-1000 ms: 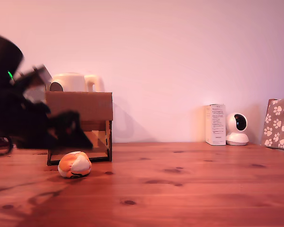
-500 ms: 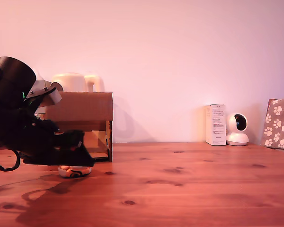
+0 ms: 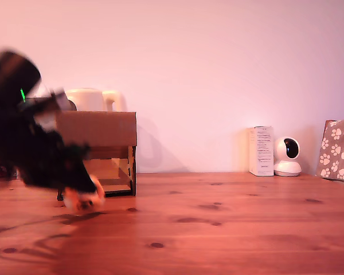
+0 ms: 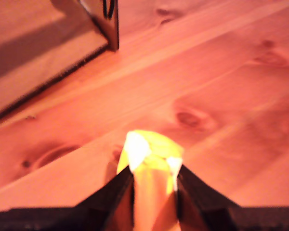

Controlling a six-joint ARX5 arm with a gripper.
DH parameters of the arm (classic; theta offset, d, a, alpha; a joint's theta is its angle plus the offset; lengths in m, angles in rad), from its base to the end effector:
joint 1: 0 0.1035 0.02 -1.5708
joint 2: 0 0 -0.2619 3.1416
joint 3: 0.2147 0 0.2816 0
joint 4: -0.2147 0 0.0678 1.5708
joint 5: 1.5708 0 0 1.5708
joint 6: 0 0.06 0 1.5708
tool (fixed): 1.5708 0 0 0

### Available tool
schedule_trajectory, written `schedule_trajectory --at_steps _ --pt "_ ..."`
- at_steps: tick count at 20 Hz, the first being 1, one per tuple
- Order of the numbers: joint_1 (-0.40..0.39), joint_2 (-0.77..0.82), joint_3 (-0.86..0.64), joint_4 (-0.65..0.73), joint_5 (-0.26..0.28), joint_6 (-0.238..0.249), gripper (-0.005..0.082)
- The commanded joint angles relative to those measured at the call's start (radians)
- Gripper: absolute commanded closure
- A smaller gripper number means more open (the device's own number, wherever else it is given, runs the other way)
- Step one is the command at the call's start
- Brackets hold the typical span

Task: Drop the footbag into the cardboard dice tower

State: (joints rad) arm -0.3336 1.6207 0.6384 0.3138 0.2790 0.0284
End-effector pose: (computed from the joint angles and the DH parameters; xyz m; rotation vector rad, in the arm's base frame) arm 0.3103 -0.1250 0.0918 0.0450 0.6701 -0.5990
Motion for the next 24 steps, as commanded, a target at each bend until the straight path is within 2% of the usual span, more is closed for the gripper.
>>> schedule_trajectory --at_steps 1,4,7,10,12,19,24 --pt "-0.003 -0.09 -0.012 -0.065 0.005 -0.002 0.061" --pt "-0.003 -0.245 -0.012 -0.185 0.005 -0.002 0.0609" --pt "-0.003 -0.383 -0.012 -0.233 0.004 -0.002 0.0609" --pt "-0.003 -0.479 -0.012 -0.217 0.0 -0.002 0.0609" --pt "-0.003 -0.502 -0.012 -0.153 -0.002 -0.002 0.0609" --pt "-0.002 -0.451 0.013 0.152 -0.107 0.008 0.0609" --pt "0.021 -0.236 0.237 0.066 -0.109 0.033 0.0609"
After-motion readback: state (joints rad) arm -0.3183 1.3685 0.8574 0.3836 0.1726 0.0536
